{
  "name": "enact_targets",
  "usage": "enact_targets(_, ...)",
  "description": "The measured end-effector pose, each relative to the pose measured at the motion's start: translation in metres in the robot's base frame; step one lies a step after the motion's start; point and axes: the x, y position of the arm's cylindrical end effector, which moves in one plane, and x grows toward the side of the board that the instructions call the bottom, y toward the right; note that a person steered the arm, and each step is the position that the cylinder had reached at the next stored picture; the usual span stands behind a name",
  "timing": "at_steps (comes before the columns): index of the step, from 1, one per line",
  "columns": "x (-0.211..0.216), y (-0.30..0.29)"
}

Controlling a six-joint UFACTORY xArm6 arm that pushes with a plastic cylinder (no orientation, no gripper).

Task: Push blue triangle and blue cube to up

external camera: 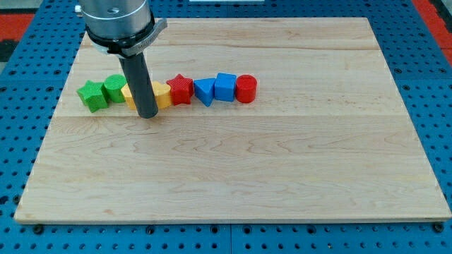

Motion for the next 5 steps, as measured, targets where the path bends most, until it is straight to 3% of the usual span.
enact_targets(3, 0.000, -0.001)
enact_targets(4, 0.034, 0.030)
enact_targets(5, 0.030, 0.079)
